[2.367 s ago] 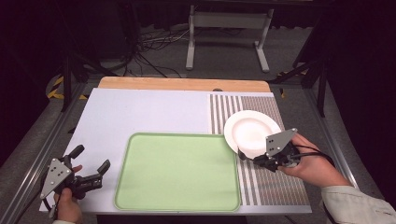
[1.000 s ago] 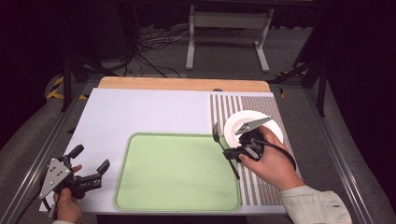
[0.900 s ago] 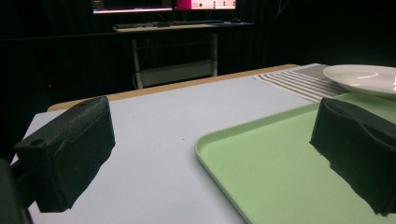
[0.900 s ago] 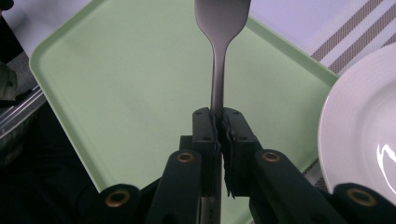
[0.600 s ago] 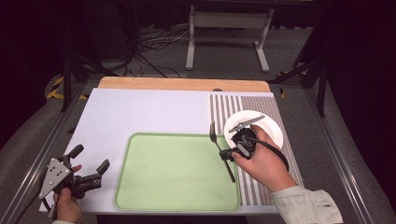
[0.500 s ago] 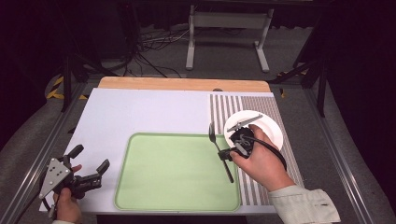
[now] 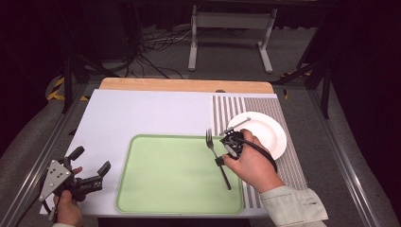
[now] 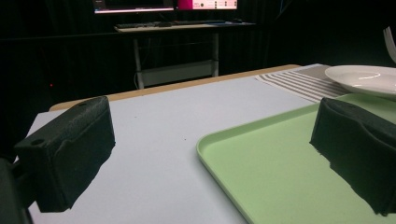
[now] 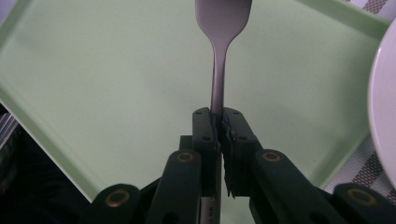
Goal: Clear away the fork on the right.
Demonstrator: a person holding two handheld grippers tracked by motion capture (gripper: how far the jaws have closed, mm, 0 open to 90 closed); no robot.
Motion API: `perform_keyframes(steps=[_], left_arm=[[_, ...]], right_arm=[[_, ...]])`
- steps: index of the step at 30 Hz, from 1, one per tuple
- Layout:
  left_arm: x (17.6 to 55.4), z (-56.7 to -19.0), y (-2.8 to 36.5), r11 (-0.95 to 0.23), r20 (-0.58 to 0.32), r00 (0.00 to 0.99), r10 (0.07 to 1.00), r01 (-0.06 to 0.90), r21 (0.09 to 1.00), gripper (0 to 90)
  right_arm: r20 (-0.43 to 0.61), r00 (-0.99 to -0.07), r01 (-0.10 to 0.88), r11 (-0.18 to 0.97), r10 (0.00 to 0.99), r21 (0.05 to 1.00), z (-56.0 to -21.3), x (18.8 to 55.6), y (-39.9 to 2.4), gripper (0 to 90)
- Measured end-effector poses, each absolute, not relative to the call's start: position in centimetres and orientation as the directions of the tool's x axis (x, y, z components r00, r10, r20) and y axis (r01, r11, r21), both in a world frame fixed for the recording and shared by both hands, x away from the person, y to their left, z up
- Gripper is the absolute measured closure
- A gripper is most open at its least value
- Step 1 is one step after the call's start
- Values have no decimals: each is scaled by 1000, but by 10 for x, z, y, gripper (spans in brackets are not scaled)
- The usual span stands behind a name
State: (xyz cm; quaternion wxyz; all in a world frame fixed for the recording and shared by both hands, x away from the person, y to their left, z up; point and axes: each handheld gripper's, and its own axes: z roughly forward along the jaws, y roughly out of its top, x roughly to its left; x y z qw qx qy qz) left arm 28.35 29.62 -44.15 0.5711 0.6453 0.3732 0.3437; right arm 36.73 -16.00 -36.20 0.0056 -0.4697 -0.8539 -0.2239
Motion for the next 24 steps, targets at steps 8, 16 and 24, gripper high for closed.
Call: perform_keyframes(steps=[8, 16, 24], left_arm=[[284, -442, 296, -68, 17, 484, 875, 88, 994, 4], [284, -441, 296, -69, 18, 485, 874, 87, 994, 4], [284, -441, 296, -65, 15, 485, 874, 87, 994, 4]], right_arm=[[216, -521, 841, 454, 826, 293, -376, 375, -148, 852], [209, -511, 852, 460, 834, 249, -386, 377, -140, 851], [206, -503, 860, 463, 839, 214, -395, 380, -138, 851]])
